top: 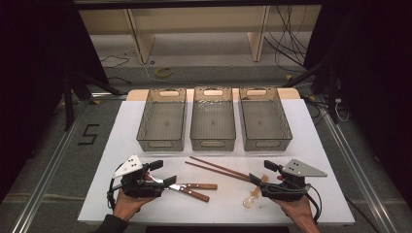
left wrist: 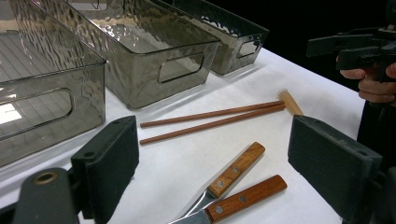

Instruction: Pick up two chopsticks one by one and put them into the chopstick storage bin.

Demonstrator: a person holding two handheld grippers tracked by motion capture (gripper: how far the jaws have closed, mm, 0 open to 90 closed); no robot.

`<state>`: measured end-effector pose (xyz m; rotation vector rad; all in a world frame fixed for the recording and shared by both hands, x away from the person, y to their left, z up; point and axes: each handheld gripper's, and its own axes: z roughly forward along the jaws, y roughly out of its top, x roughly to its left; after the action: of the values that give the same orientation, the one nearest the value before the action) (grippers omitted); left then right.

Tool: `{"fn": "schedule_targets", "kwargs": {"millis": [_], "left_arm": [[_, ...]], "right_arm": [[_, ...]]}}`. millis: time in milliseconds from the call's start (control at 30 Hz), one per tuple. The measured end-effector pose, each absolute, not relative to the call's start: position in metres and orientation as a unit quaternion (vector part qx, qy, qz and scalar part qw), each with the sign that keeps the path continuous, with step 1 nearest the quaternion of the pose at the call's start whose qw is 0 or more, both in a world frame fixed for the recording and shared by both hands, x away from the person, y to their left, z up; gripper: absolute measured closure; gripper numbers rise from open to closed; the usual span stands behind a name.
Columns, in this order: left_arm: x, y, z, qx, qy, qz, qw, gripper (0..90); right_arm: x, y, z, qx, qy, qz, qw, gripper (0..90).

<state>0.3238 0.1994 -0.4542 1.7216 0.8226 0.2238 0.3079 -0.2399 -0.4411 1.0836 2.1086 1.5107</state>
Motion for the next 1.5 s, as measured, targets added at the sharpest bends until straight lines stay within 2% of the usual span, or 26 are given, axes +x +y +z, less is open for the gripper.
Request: {"fn": "schedule_targets", "kwargs": {"millis": [600,1000,1200,1500], "left_arm": [[0.325,0.199,-0.455,0.735,0.353,0.095,0.571,15.7],[0.325,0.2,-0.455,0.735,0.353,0.097,0.571,15.6],[0.325,0.2,-0.455,0.736,0.352,0.099,0.57,15.6],[0.325,0.199,-0.455,0.738,0.351,0.099,0.567,15.7]], "right_arm": [[0.318,-0.231,-0.429,0.356,0.777,0.498,0.143,24.7],[0.349,-0.203,-0.403,0.307,0.842,0.43,0.114,27.3],[0.363,-0.186,-0.402,0.291,0.875,0.374,0.094,28.4],[0.377,-0.158,-0.412,0.247,0.924,0.283,0.067,39.6]]}}
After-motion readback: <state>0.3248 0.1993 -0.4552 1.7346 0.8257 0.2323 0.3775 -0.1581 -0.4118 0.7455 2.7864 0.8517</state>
